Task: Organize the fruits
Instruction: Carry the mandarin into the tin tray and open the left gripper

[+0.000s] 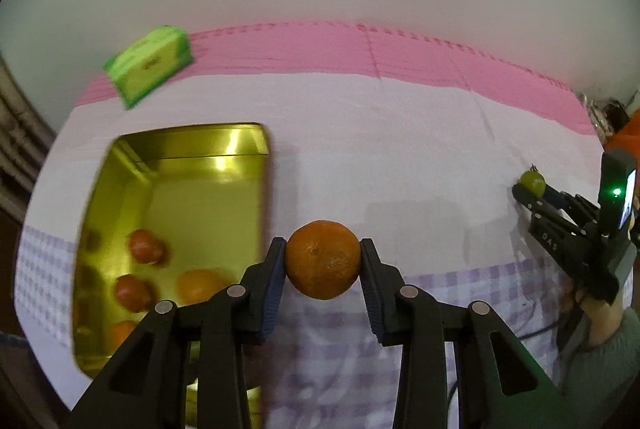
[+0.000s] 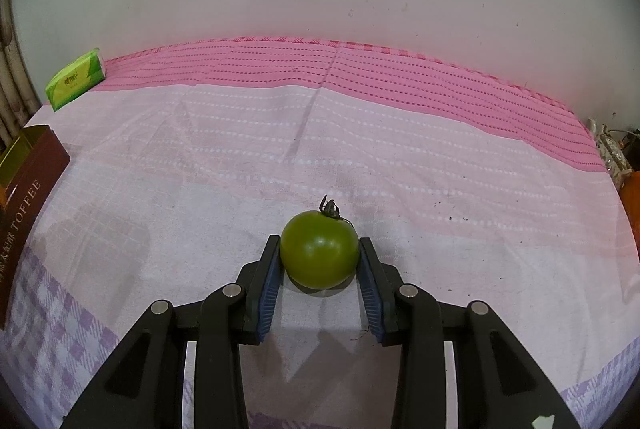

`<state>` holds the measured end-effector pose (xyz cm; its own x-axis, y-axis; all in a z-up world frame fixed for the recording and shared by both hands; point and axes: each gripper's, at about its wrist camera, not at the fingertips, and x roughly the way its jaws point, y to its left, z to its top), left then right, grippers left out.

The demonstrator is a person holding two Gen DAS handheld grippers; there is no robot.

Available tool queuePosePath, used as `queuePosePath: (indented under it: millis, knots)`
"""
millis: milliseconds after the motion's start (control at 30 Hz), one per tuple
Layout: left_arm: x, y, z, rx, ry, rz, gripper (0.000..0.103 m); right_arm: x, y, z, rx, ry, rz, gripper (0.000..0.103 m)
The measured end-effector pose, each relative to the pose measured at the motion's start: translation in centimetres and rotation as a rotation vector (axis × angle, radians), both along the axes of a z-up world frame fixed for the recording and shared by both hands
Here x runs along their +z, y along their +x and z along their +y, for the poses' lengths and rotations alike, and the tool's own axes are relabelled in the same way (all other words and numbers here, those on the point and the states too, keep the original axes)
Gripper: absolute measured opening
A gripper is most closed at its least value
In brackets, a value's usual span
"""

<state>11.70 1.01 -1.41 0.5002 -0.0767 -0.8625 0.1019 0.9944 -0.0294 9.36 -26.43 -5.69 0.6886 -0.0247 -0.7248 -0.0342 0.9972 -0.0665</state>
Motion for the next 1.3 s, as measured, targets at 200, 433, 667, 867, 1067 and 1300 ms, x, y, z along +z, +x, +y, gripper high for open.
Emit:
queuePosePath:
  millis: [200, 433, 667, 867, 1067, 1300]
  knots:
    - [1.0, -0.9, 4.9, 0.073, 0.025, -0.008, 0.037, 0.0, 0.1, 0.0, 0.001, -0.001, 0.001, 0.035]
    - [-0.4, -1.4, 9.5, 0.152, 0.044, 0.042, 0.037, 0.0, 0.2, 0.0, 0.002, -0.004, 0.001, 0.035]
    - [-2.5, -1.6, 11.4, 0.188, 0.025, 0.094, 0.037, 0.0, 0.2, 0.1, 0.002, -0.007, 0.000, 0.035]
    - [-3.5, -1.7, 11.9, 0.204, 0.020, 0.116, 0.037, -0.1, 0.3, 0.1, 0.002, -0.009, 0.000, 0.035]
    - [-4.3, -1.8, 11.9, 0.201, 0.037, 0.135, 0.037, -0.1, 0.3, 0.1, 0.002, -0.010, 0.000, 0.035]
    - [-4.9, -1.9, 11.2, 0.177, 0.073, 0.118, 0.038, 0.0, 0.3, 0.1, 0.002, -0.009, 0.000, 0.035]
